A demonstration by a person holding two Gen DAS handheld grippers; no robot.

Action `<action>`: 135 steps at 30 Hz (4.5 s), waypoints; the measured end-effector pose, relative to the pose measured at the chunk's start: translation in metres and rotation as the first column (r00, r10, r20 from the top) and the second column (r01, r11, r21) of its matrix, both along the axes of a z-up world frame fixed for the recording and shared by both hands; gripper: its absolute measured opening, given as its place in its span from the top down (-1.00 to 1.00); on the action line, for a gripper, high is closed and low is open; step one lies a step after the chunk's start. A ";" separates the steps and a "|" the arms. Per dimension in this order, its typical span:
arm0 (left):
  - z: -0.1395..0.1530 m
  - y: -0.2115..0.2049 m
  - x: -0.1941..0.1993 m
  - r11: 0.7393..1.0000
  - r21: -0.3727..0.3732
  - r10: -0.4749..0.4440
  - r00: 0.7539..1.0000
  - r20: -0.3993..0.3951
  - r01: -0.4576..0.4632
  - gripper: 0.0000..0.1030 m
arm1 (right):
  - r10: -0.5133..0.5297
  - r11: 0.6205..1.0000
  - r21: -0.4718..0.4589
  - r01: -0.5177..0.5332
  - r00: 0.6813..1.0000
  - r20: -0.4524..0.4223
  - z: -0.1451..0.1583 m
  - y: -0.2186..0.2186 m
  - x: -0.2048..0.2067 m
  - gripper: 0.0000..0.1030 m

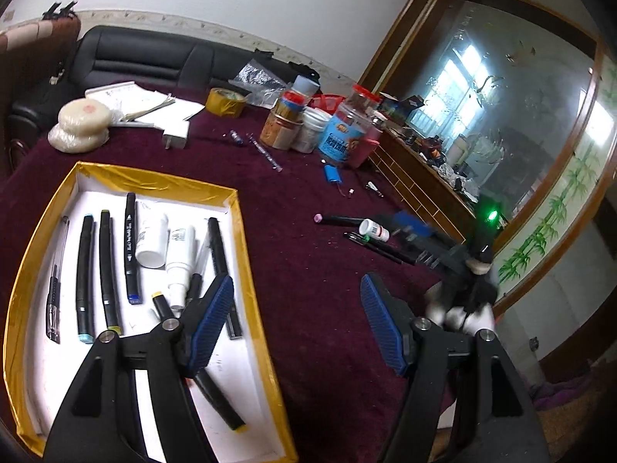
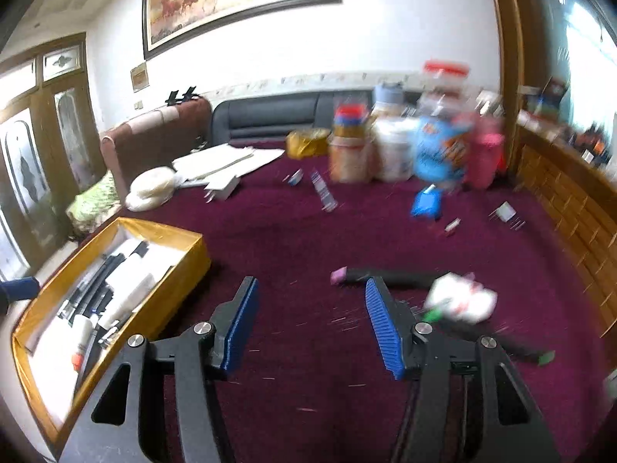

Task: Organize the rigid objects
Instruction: 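Move both grippers back over the pile of markers, then grasp the pink-capped black marker with the left gripper and lift it, then grasp a green-capped black marker with the right gripper while the left gripper lifts its marker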

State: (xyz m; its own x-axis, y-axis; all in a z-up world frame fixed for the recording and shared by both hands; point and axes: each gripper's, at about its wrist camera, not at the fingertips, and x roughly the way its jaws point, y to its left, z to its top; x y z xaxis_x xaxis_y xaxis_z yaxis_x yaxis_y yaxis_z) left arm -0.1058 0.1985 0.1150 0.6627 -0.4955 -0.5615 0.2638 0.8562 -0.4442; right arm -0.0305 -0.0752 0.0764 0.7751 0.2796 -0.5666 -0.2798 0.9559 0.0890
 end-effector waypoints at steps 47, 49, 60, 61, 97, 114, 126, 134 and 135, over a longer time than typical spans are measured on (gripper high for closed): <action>-0.077 -0.246 0.218 0.841 0.433 -0.271 0.946 -0.181 0.324 -0.36 | -0.227 0.888 0.294 0.353 0.894 -0.387 -0.064 -0.206 0.085 -0.23; -0.088 -0.252 0.225 0.838 0.436 -0.269 0.943 -0.194 0.329 -0.36 | -0.226 0.887 0.297 0.354 0.893 -0.389 -0.064 -0.206 0.086 -0.24; -0.095 -0.241 0.227 0.843 0.453 -0.223 0.955 -0.196 0.290 0.64 | -0.239 0.909 0.240 0.340 0.898 -0.369 -0.065 -0.197 0.088 -0.25; -0.095 -0.235 0.227 0.847 0.448 -0.216 0.955 -0.204 0.287 0.77 | -0.240 0.912 0.232 0.338 0.899 -0.366 -0.065 -0.196 0.088 -0.25; -0.036 -0.143 0.061 0.978 0.104 -0.172 0.982 -0.082 0.180 0.77 | -0.206 0.888 0.326 0.325 0.913 -0.351 -0.067 -0.207 0.088 -0.30; -0.012 -0.072 -0.006 0.990 -0.038 -0.132 0.990 0.048 0.134 0.76 | -0.123 0.927 0.269 0.261 0.890 -0.440 -0.060 -0.180 0.058 -0.37; -0.023 -0.063 -0.008 0.988 -0.084 -0.131 0.991 0.018 0.132 0.76 | -0.073 0.994 0.051 0.100 0.919 -0.387 -0.045 -0.120 0.023 -0.11; -0.027 -0.063 -0.014 0.988 -0.079 -0.133 0.991 0.012 0.134 0.76 | -0.180 0.984 -0.081 0.161 0.918 -0.354 -0.055 -0.108 0.039 0.42; -0.027 -0.062 -0.014 0.988 -0.078 -0.133 0.991 0.011 0.133 0.76 | -0.194 0.980 -0.100 0.170 0.923 -0.333 -0.055 -0.107 0.040 0.45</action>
